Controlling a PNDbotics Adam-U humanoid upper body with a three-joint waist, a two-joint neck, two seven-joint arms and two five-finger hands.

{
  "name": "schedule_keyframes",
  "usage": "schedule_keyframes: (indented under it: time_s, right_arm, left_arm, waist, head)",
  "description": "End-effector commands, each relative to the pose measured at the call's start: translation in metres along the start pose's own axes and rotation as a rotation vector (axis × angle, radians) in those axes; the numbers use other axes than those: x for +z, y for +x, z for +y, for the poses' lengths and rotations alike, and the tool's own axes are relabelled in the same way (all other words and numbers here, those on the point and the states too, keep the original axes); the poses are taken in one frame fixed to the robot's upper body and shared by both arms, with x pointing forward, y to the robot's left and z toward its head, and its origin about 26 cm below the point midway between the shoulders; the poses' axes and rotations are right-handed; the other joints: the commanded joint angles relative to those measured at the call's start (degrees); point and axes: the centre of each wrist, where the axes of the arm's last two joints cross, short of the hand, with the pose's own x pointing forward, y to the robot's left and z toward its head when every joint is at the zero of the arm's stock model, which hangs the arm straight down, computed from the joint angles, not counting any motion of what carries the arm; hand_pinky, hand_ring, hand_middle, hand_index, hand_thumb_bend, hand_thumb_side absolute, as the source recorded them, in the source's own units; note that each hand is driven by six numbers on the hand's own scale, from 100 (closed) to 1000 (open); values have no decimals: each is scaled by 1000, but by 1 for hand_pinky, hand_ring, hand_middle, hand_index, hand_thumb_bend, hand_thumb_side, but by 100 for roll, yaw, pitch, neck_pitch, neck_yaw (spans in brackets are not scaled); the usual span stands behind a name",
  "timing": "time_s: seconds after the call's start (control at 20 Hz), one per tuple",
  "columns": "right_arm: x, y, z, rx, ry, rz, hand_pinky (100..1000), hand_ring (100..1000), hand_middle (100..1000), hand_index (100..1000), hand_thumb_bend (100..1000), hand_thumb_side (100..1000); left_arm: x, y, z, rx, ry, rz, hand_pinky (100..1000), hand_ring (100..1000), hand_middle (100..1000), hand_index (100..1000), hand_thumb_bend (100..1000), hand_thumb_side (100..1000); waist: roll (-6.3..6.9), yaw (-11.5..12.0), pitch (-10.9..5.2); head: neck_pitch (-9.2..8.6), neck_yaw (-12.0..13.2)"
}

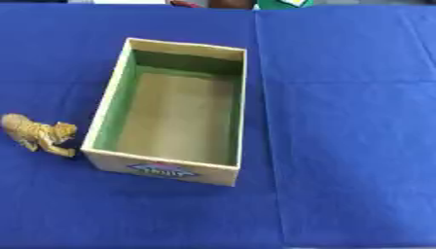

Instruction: Pick up objects on the table and place them in the box.

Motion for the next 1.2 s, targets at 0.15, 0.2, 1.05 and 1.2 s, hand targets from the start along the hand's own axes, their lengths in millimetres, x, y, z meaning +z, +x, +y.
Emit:
schedule_keyframes:
  time_s: [0.15, 0.2, 1.05, 1.2]
  right_arm:
    - [-8, 7, -5, 15, 4, -52, 810, 682, 762, 855, 100, 977]
    - [-8, 7, -5, 16, 6, -53, 810, 681, 763, 855, 100, 984]
    - [-8, 8, -3, 14, 22, -49, 809, 680, 763, 854, 100, 987]
    - [-8, 7, -3, 12, 25, -46, 809, 680, 763, 854, 100, 987]
  left_arm:
    - [-18, 0, 19, -229, -246, -145, 571, 712, 689, 890, 205, 938]
    - [-19, -1, 20, -277, -324, -172, 583, 734, 727, 906, 306, 1000]
    - [-42, 21, 15, -602, -1227, -298, 680, 871, 847, 982, 761, 922]
    - [-43, 21, 11, -567, -1307, -282, 694, 876, 854, 1000, 688, 811]
  waist:
    - [38, -13, -133]
    - [56, -15, -137]
    - [57, -71, -124]
    - [49, -73, -123]
  head:
    - [-34, -50]
    - [-36, -51]
    - [-143, 44]
    - [-151, 88]
